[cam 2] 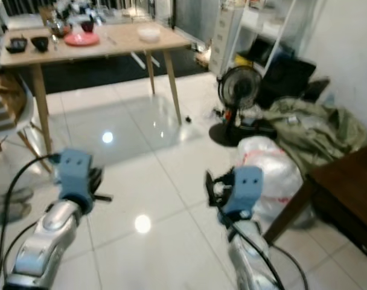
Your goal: Setting the table
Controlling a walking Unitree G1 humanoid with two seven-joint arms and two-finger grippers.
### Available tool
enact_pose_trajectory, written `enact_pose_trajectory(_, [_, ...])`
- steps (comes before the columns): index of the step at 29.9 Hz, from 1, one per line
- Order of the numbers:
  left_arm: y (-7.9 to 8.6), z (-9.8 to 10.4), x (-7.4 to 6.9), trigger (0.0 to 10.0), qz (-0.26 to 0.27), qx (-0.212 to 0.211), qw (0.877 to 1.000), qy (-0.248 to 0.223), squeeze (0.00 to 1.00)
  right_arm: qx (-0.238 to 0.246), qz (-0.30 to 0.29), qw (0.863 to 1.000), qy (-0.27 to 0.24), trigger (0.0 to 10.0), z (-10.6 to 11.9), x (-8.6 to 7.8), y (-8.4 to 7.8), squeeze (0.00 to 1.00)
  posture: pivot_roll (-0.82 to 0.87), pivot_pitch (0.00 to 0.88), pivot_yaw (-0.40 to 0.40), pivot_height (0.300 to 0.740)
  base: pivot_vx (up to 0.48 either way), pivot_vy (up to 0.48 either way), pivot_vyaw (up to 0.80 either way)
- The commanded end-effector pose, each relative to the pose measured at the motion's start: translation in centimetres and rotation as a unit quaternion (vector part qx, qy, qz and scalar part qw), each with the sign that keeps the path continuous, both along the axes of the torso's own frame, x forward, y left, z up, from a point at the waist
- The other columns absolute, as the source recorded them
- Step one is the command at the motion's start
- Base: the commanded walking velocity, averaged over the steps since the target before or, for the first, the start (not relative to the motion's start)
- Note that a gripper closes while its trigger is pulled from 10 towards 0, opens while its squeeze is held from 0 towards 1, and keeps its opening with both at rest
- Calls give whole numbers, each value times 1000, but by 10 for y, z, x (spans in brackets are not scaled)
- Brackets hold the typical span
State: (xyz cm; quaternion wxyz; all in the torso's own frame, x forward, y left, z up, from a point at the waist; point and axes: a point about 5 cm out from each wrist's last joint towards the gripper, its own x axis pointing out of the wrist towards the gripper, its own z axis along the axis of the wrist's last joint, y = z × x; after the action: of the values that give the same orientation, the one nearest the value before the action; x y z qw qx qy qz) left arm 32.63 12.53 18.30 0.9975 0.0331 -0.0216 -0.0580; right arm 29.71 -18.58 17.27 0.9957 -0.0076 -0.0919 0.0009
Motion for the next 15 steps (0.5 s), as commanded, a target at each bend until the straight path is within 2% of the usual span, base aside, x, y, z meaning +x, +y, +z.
enact_pose_trajectory(1, [2, -6, 1, 10000, 4, 7, 1000, 7, 0, -3, -2, 1000, 7, 10000, -5, 1, 2, 0, 54, 58, 45, 740, 465, 0, 0])
enact_pose_trajectory(7, [-6, -3, 10, 10000, -21, 25, 999, -24, 0, -5, -25, 1000, -13, 10000, 6, 6, -23, 0, 48, 59, 44, 740, 466, 0, 0])
enact_pose_trajectory(10, [0, -5, 13, 10000, -11, 24, 999, -25, 0, 28, -47, 998, -17, 10000, 7, 11, -39, 0, 50, 58, 47, 740, 465, 0, 0])
enact_pose_trajectory(13, [7, -7, 16, 10000, -1, 28, 999, -27, 0, 52, -57, 997, -17, 10000, 6, 14, -45, 0, 57, 57, 46, 740, 465, 0, 0])
enact_pose_trajectory(15, [17, -8, 19, 10000, 15, 30, 999, -28, 0, 75, -61, 995, -21, 10000, 8, 17, -49, 0, 62, 56, 44, 740, 465, 0, 0])
